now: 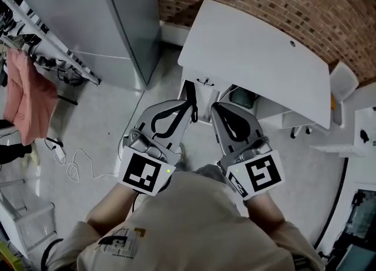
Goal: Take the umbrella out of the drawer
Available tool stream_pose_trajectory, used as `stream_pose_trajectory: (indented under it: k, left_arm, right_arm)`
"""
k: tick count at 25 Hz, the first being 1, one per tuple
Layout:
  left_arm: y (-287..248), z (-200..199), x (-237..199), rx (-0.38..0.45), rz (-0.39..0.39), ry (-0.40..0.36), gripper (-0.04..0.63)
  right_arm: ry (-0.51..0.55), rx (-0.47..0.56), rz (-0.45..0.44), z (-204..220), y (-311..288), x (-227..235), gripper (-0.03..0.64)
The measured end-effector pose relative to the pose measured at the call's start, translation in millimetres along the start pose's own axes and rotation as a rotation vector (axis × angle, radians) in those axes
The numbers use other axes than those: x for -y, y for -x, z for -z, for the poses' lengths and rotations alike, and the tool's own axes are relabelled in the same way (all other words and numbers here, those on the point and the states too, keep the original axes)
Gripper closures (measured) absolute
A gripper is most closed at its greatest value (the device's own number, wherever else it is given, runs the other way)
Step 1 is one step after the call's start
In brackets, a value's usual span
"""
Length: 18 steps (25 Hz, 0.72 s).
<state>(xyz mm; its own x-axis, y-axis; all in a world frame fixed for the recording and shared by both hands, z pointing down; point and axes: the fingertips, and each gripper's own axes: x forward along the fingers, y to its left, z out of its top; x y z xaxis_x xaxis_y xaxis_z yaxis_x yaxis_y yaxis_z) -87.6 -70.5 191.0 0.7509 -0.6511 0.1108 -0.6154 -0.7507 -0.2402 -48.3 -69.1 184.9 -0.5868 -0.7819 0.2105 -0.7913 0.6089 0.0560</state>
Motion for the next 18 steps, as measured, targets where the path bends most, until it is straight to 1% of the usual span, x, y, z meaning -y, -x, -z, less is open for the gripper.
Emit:
stream_pose_trajectory:
  k: [5,10,18]
  left_arm:
    - [-16,1,-3,-0.002,0.004,0.004,0.588]
    - [-35,3,-9,-0.005,-0.03,0.0,0.588]
    - [-56,11,-3,-0.037,-0.069,0.034,0.588]
  right_arm:
    - [-0.021,0.006,-0.005,-1,-9,18,0.609]
    - [-0.063,0.006,-0.01,6,-10,42,0.609]
    - [-0.111,-0.022,-0.041,31,-7,65,0.609]
